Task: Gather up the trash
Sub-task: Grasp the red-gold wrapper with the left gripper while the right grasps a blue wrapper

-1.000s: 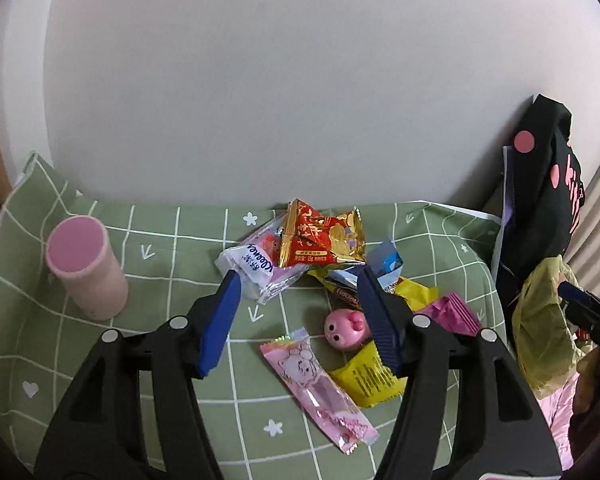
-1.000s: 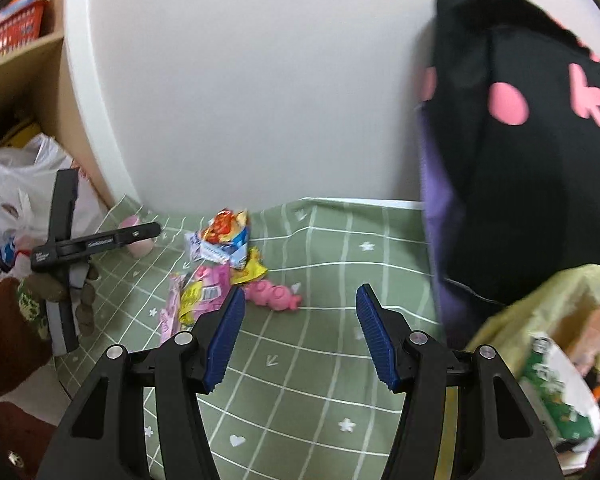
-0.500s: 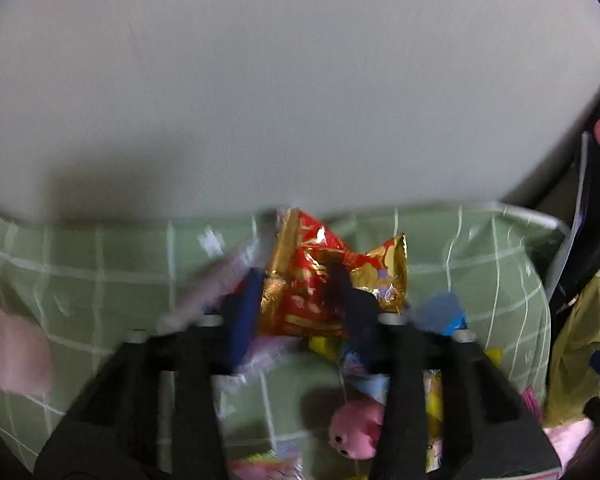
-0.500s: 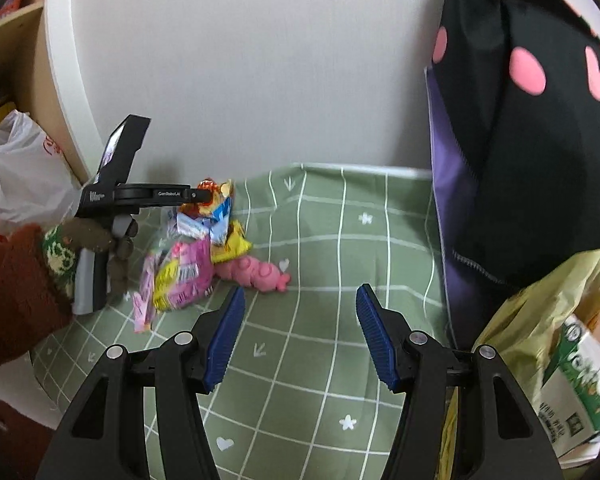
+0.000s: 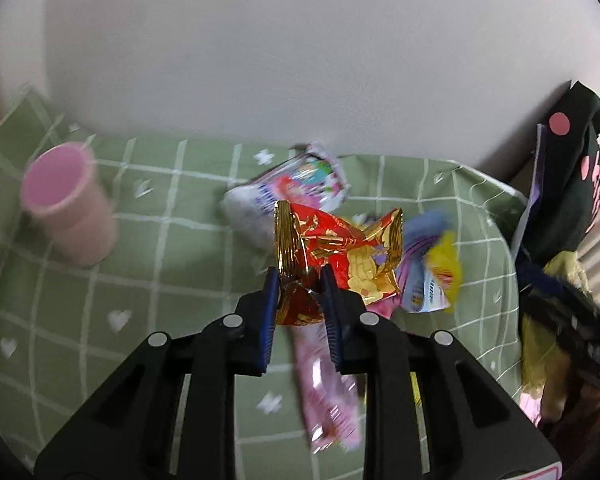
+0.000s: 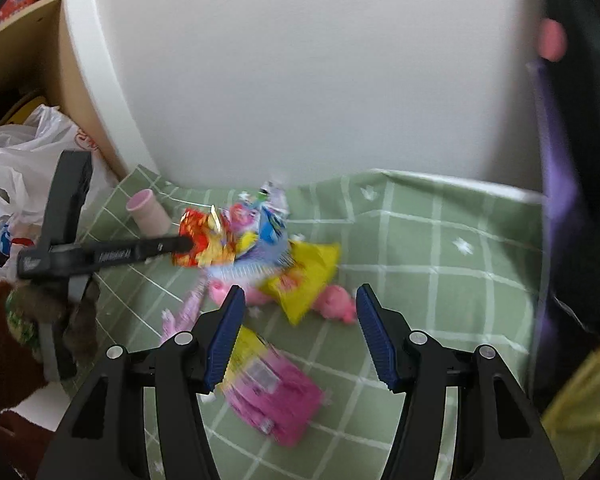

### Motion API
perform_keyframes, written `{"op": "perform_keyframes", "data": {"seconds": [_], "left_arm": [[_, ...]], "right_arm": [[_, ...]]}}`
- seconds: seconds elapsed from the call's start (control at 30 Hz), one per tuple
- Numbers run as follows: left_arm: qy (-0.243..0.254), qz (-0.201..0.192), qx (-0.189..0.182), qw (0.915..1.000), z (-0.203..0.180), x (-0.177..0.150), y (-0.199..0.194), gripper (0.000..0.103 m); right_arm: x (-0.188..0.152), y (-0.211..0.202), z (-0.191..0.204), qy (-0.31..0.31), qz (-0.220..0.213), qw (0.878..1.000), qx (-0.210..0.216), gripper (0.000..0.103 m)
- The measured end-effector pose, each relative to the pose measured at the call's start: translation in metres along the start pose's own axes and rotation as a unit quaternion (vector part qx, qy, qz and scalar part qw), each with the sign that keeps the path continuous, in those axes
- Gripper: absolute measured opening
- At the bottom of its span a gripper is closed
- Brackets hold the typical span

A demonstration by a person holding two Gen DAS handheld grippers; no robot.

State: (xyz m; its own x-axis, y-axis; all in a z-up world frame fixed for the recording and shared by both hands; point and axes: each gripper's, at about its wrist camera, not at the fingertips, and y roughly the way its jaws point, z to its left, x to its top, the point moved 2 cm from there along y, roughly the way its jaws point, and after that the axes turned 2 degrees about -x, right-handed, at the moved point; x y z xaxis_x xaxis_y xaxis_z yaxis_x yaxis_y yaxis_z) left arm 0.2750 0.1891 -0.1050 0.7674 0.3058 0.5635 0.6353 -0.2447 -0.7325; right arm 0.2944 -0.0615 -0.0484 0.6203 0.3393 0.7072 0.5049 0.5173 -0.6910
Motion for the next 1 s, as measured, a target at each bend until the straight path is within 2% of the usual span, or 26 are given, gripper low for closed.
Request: {"op": "perform_keyframes", "data": {"seconds": [0.13,0.27,0.33,0.4,0.5,0.57,0.67,0.7,0.77,0.83,0.93,1.0], "left_arm": [[-0.016,0.006,0.01,0.9998,0.015,-0.014,-0.013,0.021],[-0.022,0.011,0.006,0.9997,0.031,-0.021,-0.028,0.021],[-0.023,0.011,0.001,0.9997,0.037,-0.023,-0.036,0.022],[-0.018,0.01,-0.004,0.9998,0.04,-0.023,-0.04,0.026],[0.006,0.0,0.003,1.0,0.043,-0.023,-0.042,0.03],[0.007,-0.006,0.002,1.0,0.046,-0.025,-0.042,0.032],[-0.003,-0.01,-0.02,0.9997,0.046,-0.027,-0.036,0.032],[-0.002,-0.011,-0.024,0.9996,0.046,-0.027,-0.033,0.033],[0.003,-0.01,-0.027,0.9996,0.045,-0.025,-0.028,0.033],[0.002,-0.011,-0.033,0.9994,0.045,-0.023,-0.025,0.033],[-0.007,-0.021,-0.044,0.9988,0.046,-0.02,-0.03,0.034],[-0.001,-0.033,-0.038,0.9987,0.046,-0.018,-0.036,0.039]], "right_arm": [[0.03,0.025,0.018,-0.024,-0.012,1.0,-0.001,0.054],[0.06,0.062,0.029,-0.021,-0.013,1.0,0.004,0.054],[0.07,0.084,0.034,-0.022,-0.002,1.0,0.004,0.053],[0.08,0.113,0.038,-0.019,0.014,1.0,0.004,0.047],[0.084,0.144,0.038,-0.017,0.044,0.999,-0.008,0.043],[0.08,0.148,0.036,-0.015,0.045,0.999,-0.011,0.044],[0.059,0.148,0.036,-0.024,0.065,0.997,-0.016,0.044],[0.051,0.148,0.036,-0.026,0.075,0.997,-0.016,0.041],[0.035,0.145,0.039,-0.034,0.084,0.996,-0.016,0.025],[0.028,0.137,0.042,-0.043,0.077,0.996,-0.031,0.02],[0.027,0.114,0.039,-0.037,0.053,0.997,-0.046,0.018],[0.029,0.093,0.031,-0.026,0.029,0.998,-0.057,0.018]]}}
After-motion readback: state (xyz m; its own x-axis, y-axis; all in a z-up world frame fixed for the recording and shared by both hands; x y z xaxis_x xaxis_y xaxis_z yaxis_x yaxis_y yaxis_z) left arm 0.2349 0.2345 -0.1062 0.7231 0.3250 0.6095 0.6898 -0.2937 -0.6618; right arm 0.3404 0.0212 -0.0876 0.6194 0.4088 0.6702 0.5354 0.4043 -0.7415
